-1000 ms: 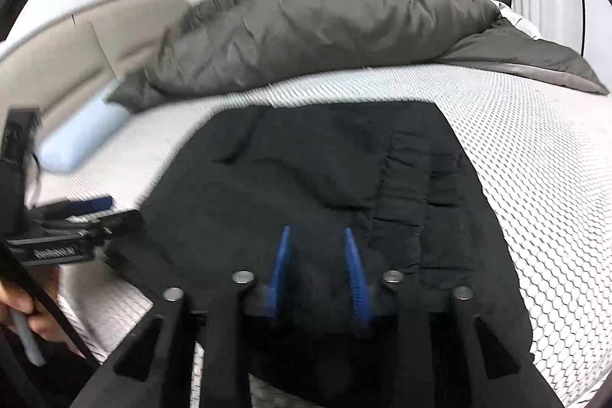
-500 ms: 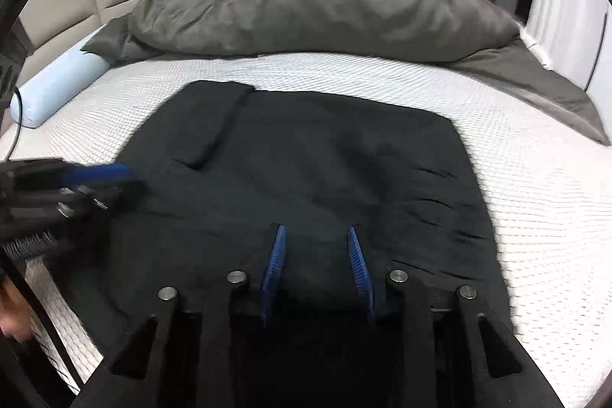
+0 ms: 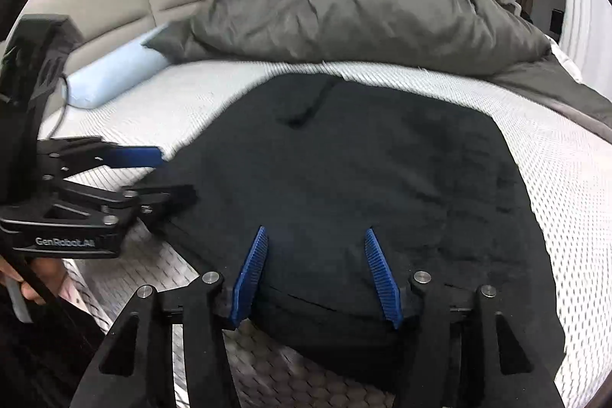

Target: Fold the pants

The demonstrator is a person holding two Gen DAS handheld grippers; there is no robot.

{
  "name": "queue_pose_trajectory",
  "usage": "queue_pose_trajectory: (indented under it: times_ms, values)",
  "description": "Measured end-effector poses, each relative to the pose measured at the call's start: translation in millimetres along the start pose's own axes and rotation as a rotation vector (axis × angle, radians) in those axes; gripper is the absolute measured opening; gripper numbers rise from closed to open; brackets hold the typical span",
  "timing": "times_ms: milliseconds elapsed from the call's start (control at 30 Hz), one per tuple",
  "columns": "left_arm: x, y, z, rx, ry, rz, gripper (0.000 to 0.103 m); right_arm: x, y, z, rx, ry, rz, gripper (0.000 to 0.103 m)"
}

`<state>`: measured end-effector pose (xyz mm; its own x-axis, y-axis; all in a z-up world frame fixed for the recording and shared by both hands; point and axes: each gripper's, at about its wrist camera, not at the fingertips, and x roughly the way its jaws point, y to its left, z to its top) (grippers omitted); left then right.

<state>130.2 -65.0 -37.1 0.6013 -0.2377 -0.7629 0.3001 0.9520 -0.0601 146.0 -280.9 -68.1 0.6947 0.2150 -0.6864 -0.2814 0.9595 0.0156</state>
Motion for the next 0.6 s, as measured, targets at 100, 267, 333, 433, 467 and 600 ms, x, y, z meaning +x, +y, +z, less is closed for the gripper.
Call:
queue_pose_trajectory:
  times_ms: [100,267,333,433,467,600]
  values:
    - [-7.8,12.7,-5.5,-0.062,0.007,-0.044,0.076,-12.4,-7.6,-8.9,0.031,-0.027,0.011,0.053]
    - [-11.1,19.4,-10.0,-0.061,0.008,-0.041,0.079,-18.4,-4.2,-11.5,0.01,-0.047,-0.016,0.053]
    - [-19.0,21.5,-16.8,-0.066,0.018,-0.025,0.08,-27.3,-6.8,-12.1,0.034,-0.06,-0.004,0.054]
    - [-28.0,32.2,-23.5,-0.096,0.025,-0.002,0.08,-49.2,-26.7,-14.0,0.138,-0.112,-0.005,0.087]
    - [-30.4,36.0,-26.0,-0.108,0.028,-0.001,0.08,-55.4,-36.6,-14.2,0.185,-0.129,-0.023,0.091]
    - [-26.0,43.6,-28.4,-0.111,0.047,0.021,0.08,-58.2,-83.0,-25.2,0.376,-0.086,-0.082,0.092]
